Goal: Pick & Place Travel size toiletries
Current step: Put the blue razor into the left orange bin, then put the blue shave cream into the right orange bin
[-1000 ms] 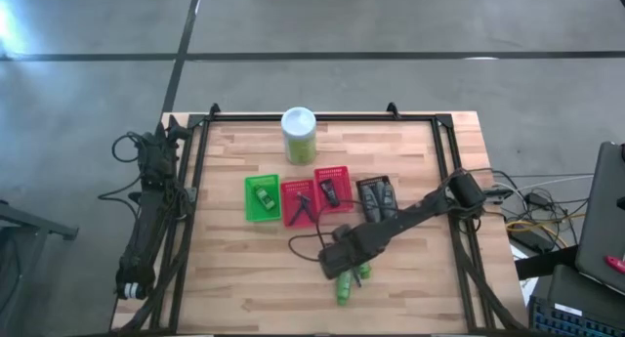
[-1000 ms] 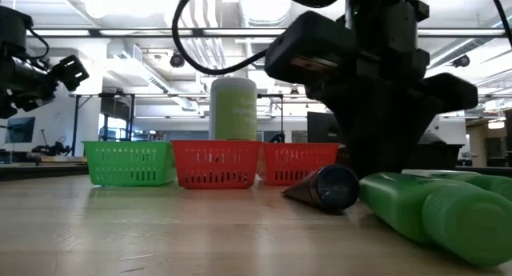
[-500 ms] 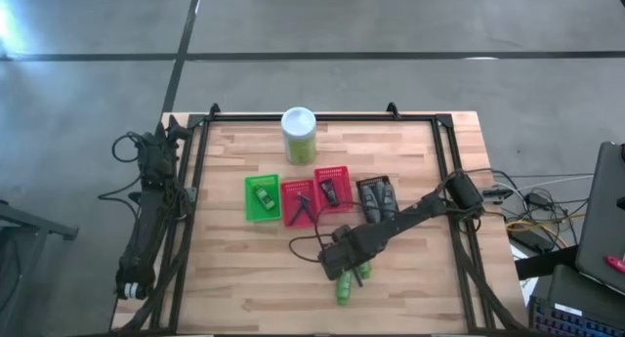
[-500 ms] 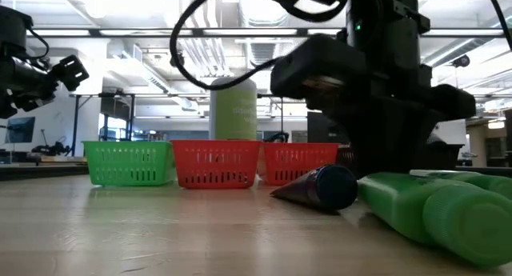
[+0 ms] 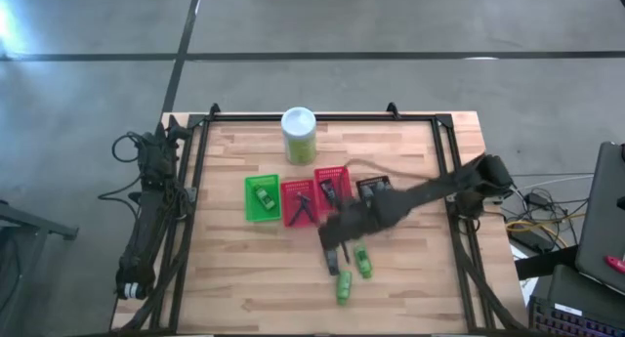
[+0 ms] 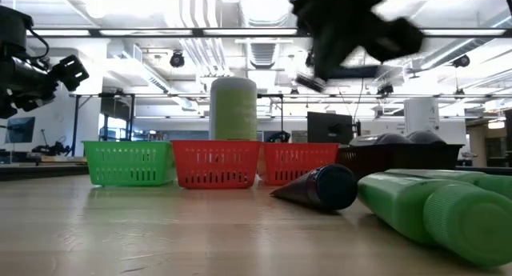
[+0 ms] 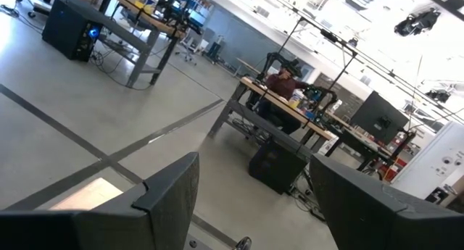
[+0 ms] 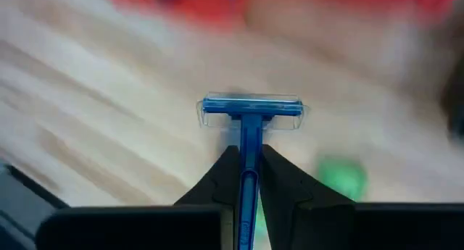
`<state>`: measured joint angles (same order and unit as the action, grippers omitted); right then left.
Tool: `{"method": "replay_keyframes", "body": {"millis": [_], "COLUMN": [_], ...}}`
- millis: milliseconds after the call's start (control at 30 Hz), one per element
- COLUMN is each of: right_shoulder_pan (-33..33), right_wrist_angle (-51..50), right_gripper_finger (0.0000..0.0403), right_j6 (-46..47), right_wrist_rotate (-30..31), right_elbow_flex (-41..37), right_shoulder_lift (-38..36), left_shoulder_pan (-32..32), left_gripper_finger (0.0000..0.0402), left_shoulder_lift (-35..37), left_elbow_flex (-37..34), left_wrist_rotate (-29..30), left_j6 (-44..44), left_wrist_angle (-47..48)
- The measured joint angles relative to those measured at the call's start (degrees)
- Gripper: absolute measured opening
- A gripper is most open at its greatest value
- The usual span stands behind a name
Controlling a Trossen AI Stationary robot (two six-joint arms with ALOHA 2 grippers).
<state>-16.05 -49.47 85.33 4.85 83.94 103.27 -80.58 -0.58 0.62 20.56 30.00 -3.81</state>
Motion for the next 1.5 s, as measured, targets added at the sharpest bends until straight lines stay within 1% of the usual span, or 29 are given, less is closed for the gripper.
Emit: {"method": "replay_keyframes", "body": {"millis": [133,233,300,333,433,600,767,867,967,1100,1233,1300,1400,1500], "right_shoulder_pan": [7.6,13.1,15.6,16.4,18.1,18.4,18.3,18.4,18.5,18.7,18.0,17.0,15.2,12.1], "right_wrist_angle": [8.5,17.9,24.1,25.7,28.5,28.5,28.7,28.5,27.6,23.4,16.8,11.6,2.1,-4.2], "right_gripper_finger": [0.0025,0.0025,0.0025,0.0025,0.0025,0.0033,0.0058,0.0082,0.0110,0.0152,0.0188,0.0200,0.0212,0.0218], "right_j6": [-6.0,-10.7,-12.7,-13.3,-13.8,-14.6,-14.4,-14.6,-16.3,-17.9,-21.0,-21.2,-19.1,-14.5], "right_wrist_rotate": [1.3,0.5,-1.1,-1.5,-1.7,-1.8,-1.8,-0.1,0.6,-0.1,-0.1,-0.4,-4.5,-7.6], "right_elbow_flex": [0.0,0.0,0.0,0.0,-0.1,0.7,2.5,3.6,4.4,5.8,7.7,8.8,9.1,8.8], "right_shoulder_lift": [-1.7,0.2,2.4,3.4,6.0,9.6,12.4,13.0,12.6,12.0,10.0,8.1,5.4,4.4], "left_shoulder_pan": [0.0,0.0,0.0,0.0,0.0,0.0,0.0,0.0,0.0,0.0,0.0,0.0,0.0,0.0], "left_gripper_finger": [0.0267,0.0267,0.0267,0.0267,0.0267,0.0267,0.0267,0.0267,0.0267,0.0267,0.0267,0.0267,0.0267,0.0267], "left_shoulder_lift": [0.0,0.0,0.0,0.0,-0.1,-0.2,-0.2,-0.3,-0.4,-0.5,-0.5,-0.5,-0.5,-0.5], "left_elbow_flex": [0.0,0.0,0.0,0.0,0.0,0.0,0.0,0.0,0.0,0.0,0.0,0.0,0.0,0.0], "left_wrist_rotate": [0.0,0.0,0.0,0.0,-0.1,-0.1,-0.1,-0.1,-0.1,-0.1,-0.1,-0.1,-0.1,-0.1], "left_j6": [0.0,0.0,0.0,0.0,0.0,0.0,0.0,0.0,0.0,0.0,0.0,0.0,0.0,0.0], "left_wrist_angle": [0.0,0.0,0.0,0.0,0.0,0.0,0.0,0.0,0.0,0.0,0.0,0.0,0.0,0.0]}}
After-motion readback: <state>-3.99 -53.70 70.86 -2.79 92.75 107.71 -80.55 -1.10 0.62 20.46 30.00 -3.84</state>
